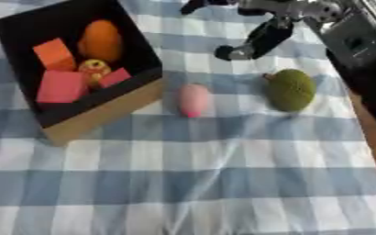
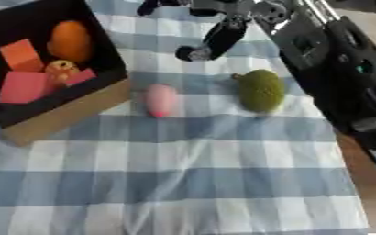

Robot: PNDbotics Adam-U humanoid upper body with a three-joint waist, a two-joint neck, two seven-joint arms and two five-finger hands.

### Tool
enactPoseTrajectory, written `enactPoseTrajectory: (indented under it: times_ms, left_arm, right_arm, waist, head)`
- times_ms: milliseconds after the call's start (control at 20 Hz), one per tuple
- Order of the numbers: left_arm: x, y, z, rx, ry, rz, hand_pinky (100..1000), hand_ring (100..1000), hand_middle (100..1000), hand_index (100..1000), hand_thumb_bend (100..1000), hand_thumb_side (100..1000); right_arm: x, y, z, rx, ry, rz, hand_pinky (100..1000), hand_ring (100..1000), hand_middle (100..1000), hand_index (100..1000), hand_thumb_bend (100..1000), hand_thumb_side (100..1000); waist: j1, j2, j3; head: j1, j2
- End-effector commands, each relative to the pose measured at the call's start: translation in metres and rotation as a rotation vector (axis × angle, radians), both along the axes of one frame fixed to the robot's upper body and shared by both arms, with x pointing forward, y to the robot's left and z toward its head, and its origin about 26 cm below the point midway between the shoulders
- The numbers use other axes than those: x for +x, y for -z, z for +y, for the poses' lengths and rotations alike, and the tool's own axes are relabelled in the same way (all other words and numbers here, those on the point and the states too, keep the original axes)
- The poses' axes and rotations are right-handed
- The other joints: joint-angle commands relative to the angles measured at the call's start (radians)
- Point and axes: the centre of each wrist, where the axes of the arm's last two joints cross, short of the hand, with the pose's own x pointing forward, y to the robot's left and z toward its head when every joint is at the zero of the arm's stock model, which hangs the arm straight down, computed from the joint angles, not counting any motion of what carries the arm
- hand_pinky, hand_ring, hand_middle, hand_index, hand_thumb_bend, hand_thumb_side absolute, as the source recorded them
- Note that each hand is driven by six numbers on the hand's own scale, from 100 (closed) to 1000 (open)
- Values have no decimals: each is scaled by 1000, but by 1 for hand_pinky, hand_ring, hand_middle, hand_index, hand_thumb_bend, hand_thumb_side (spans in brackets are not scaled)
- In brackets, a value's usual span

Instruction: Pick up objects on the table and place them in the box.

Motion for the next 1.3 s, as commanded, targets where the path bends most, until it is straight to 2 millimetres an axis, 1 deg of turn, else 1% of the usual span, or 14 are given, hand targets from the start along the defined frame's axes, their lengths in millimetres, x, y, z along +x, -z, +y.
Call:
enactPoseTrajectory:
  times_ms: [50,200,300,350,400,450,650,700,1050,1300]
  left_arm:
    - [-3,-7,4,12,-16,-26,744,888,742,798,568,623]
    - [-3,-7,4,10,-16,-26,744,888,742,798,567,623]
    - [-3,-7,3,9,-15,-26,744,889,742,798,567,623]
    - [-3,-8,3,9,-15,-26,744,888,742,798,564,628]
    - [-3,-8,3,9,-15,-27,744,888,742,798,567,623]
    - [-3,-8,3,8,-16,-26,744,889,743,797,567,623]
    - [-3,-7,4,10,-21,-22,743,889,743,797,567,623]
    - [-3,-7,4,10,-22,-21,743,889,743,797,567,623]
    - [-3,-4,8,12,-40,-10,743,890,743,797,565,624]
    - [-3,-3,9,13,-49,-5,743,890,744,796,564,624]
  right_arm:
    - [-6,-10,-6,-11,14,-17,926,916,768,905,288,122]
    - [-4,-4,-6,-22,20,5,926,915,764,903,269,157]
    - [-2,0,-7,-31,29,19,926,915,764,903,269,165]
    - [-1,2,-8,-38,39,26,926,918,768,905,273,193]
    - [0,4,-11,-47,51,32,926,919,769,905,273,197]
    - [1,7,-14,-59,68,41,928,923,776,910,277,235]
    - [3,21,-35,-94,149,68,932,936,804,925,285,304]
    - [2,24,-42,-96,171,73,933,937,808,927,287,308]
    - [-11,46,-82,-74,308,103,941,948,822,946,272,381]
    - [-21,60,-103,-40,392,127,945,953,808,962,265,392]
  waist:
    - [19,-39,0]
    - [20,-39,1]
    - [20,-39,2]
    - [20,-39,2]
    - [20,-39,2]
    - [20,-39,1]
    - [20,-39,-4]
    - [21,-40,-6]
    - [24,-45,-24]
    - [27,-48,-33]
  head:
    - [1,6]
    - [-1,7]
    - [-2,9]
    - [-2,9]
    - [-2,10]
    - [-2,11]
    - [3,13]
    - [4,14]
    - [16,16]
    - [25,15]
